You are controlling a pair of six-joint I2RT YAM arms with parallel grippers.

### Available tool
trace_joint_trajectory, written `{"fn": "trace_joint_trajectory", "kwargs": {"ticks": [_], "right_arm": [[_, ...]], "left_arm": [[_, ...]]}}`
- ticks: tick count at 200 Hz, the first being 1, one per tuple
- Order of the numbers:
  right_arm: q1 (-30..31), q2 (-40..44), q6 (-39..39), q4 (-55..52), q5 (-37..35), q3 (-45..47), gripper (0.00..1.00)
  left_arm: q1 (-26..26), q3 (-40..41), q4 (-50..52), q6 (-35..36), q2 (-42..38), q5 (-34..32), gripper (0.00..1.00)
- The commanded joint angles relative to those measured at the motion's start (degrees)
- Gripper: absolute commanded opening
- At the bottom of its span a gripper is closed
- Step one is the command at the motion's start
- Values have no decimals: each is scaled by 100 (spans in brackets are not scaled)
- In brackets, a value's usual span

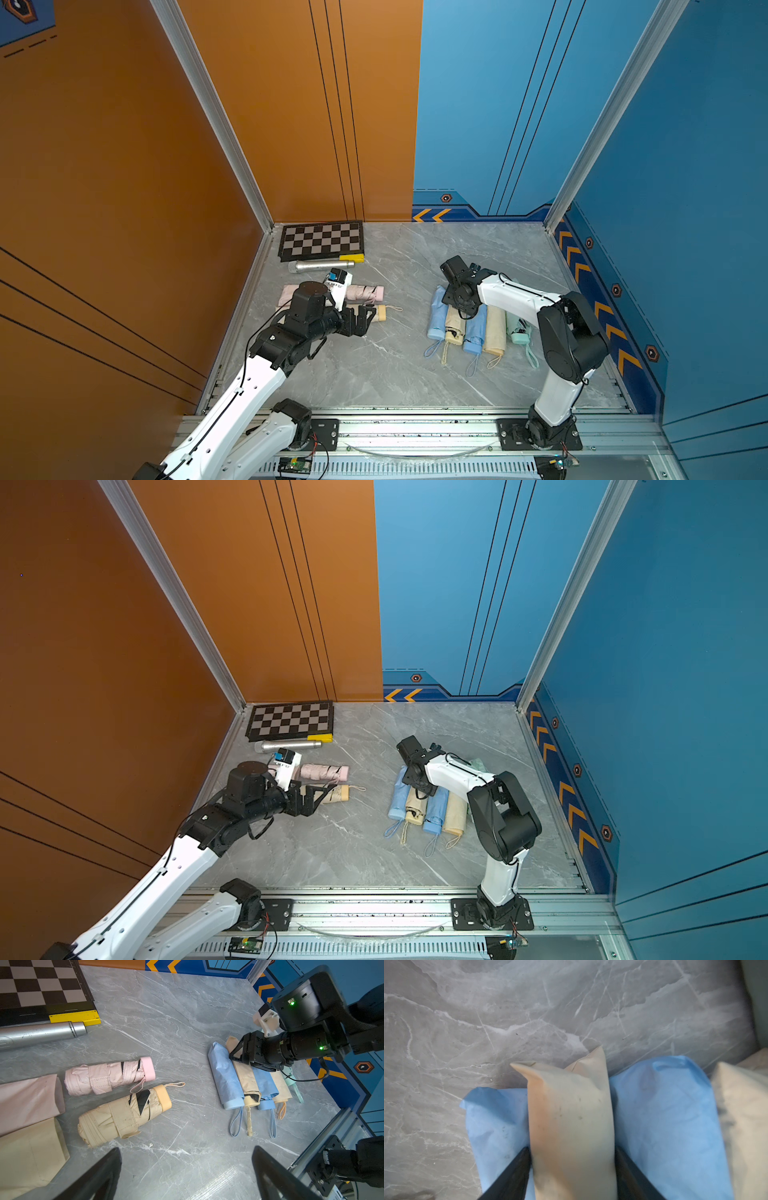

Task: Take umbrellas out of sleeves
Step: Pick up the umbrella from the center of the board.

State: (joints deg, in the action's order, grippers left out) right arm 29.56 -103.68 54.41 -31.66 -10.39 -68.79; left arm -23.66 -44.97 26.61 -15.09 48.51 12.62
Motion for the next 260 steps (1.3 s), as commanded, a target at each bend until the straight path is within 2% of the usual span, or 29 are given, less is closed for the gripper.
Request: {"fn": "trace_joint_trajectory", "kwargs": {"ticks": [1, 87, 129, 175, 205, 238, 260], "right_arm": [[-43, -262, 194, -7, 136, 130, 61], [-284, -219, 393, 2, -112, 566, 56], [-276, -384, 368, 154, 42, 543, 64], [-301, -407, 360, 257, 120, 516, 49], [-346, -148, 344, 257, -22, 529, 36], [-355, 326, 156, 203, -281, 499, 32], [-355, 672, -127, 38, -516, 370, 31]], "left_arm": [[-41, 129, -130, -116, -58, -54, 98], [-43, 134, -136, -134, -48, -126, 98], [-29, 138, -139, -109, -70, -194, 98], [114, 127, -138, -92, -184, -381, 98], [216, -14, -156, -542, -89, -579, 98], [326, 56, -183, -1030, -113, -835, 98], [499, 234, -449, -1339, -146, -721, 98]]}}
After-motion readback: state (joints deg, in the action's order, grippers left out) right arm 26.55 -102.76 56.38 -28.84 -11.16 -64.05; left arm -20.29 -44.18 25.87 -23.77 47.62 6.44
